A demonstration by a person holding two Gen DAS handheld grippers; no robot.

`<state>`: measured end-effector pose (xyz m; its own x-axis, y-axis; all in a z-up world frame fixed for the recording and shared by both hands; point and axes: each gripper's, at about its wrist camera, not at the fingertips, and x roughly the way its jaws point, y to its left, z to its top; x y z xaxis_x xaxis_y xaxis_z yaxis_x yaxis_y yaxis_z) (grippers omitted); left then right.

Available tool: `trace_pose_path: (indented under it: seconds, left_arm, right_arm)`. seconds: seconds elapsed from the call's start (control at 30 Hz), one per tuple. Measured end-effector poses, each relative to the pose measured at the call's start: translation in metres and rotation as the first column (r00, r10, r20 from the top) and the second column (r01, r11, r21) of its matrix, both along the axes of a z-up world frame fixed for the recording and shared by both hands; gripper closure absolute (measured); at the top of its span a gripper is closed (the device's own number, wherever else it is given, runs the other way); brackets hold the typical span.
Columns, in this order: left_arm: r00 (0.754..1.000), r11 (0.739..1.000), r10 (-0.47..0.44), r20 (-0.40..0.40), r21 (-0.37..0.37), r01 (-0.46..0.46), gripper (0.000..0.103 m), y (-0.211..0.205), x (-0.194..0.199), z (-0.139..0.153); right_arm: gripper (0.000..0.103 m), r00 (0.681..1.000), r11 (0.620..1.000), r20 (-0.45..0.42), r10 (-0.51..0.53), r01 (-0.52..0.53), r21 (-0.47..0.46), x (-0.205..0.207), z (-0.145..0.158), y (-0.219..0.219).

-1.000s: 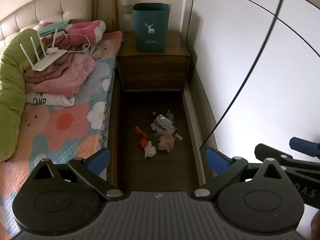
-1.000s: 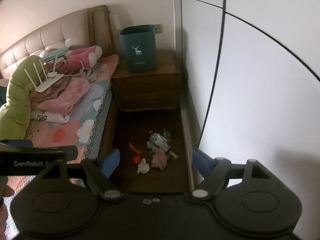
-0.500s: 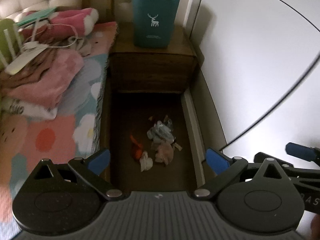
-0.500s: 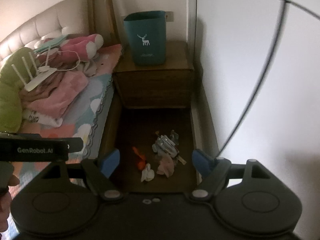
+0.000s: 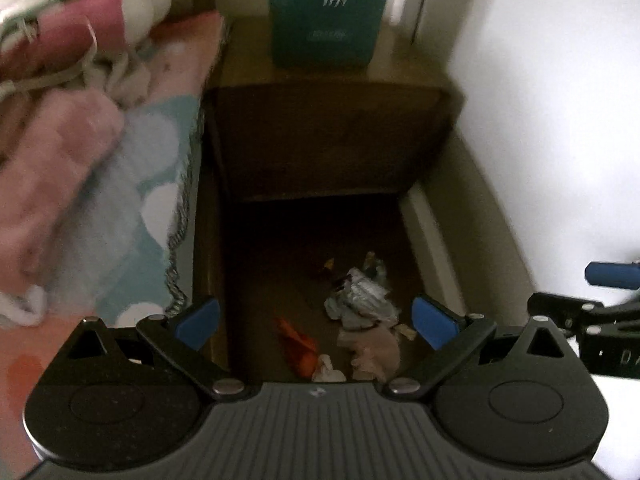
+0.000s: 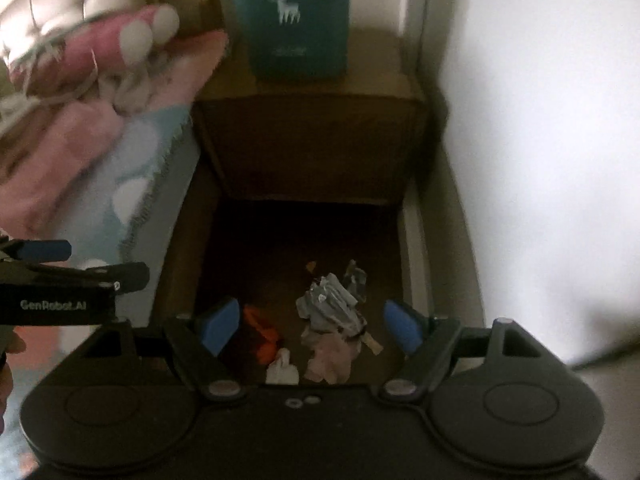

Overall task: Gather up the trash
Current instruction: 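Lower both tools down into the gap toward the trash pile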

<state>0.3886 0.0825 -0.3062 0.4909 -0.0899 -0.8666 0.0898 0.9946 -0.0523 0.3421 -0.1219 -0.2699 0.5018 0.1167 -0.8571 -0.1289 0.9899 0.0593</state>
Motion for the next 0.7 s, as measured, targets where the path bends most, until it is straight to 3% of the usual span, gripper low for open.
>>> trace_pose_path:
  seconds: [0.17, 0.47, 0.7]
  left_arm:
    - [0.999, 0.999, 0.029, -0.038, 0.037, -0.027, 0.000, -0.013, 0.025, -0.098]
    - [0.970, 0.987, 0.157, -0.185, -0.009, -0.161, 0.000, -0.018, 0.052, -0.282]
    - [0.957, 0.989, 0.150, -0.249, 0.026, -0.148, 0.001, -0.027, 0.063, -0.401]
  right_arm:
    - [0.023, 0.996, 0.997, -0.045, 0.071, -0.072, -0.011, 0.035, -0.104, -0.001]
    - [0.024, 0.973, 0.995, -0.210, 0.097, -0.098, 0.003, 0.080, -0.296, -0.009]
    - [0.025, 0.956, 0.995, -0.282, 0.082, -0.093, -0.024, 0.094, -0.415, -0.016]
